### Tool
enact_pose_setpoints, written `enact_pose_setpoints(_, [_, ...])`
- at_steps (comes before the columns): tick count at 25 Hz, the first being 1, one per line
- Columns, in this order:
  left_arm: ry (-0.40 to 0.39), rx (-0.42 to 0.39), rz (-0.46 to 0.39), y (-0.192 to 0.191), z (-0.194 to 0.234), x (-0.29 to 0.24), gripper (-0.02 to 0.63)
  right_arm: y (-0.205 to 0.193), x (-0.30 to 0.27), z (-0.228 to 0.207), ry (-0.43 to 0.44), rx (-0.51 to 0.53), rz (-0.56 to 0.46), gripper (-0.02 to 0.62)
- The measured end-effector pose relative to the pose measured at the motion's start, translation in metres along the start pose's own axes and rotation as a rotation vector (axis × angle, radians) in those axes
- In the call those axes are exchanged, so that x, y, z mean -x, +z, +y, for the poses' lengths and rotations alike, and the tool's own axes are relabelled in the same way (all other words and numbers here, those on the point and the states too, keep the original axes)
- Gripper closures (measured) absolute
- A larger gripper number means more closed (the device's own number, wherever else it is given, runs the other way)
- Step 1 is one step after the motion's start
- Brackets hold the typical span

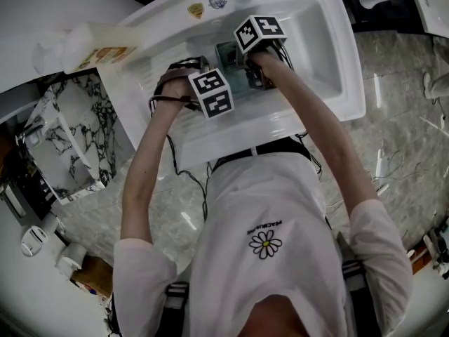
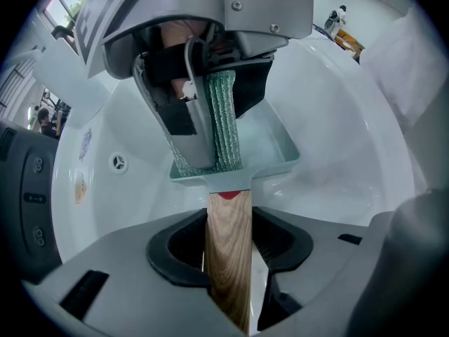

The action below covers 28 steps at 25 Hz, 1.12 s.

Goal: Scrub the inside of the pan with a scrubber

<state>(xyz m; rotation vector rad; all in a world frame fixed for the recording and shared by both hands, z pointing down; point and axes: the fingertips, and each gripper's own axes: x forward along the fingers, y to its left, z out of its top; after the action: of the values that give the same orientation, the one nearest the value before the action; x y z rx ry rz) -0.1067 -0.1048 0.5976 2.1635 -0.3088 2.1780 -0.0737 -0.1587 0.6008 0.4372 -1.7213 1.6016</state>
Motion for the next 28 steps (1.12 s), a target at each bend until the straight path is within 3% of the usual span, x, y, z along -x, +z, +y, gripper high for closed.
enact_pose_setpoints(9, [-0.004, 0.003, -0.004, -0.001, 0.001, -0.002, 0.416, -0.001, 0.018, -0.004, -0.038, 0.067, -0.005, 0.532])
enact_pose_setpoints(20, [-0.007, 0.005, 0.0, -0.001, -0.001, -0.001, 0.416, -0.011, 0.077, -0.11, -0.274, 0.029, 0.01, 0.532])
enact_pose_setpoints(28, [-0.014, 0.011, 0.0, -0.001, 0.0, -0.001, 0.416, -0.018, 0.07, -0.137, -0.348, -0.002, 0.051, 0.532])
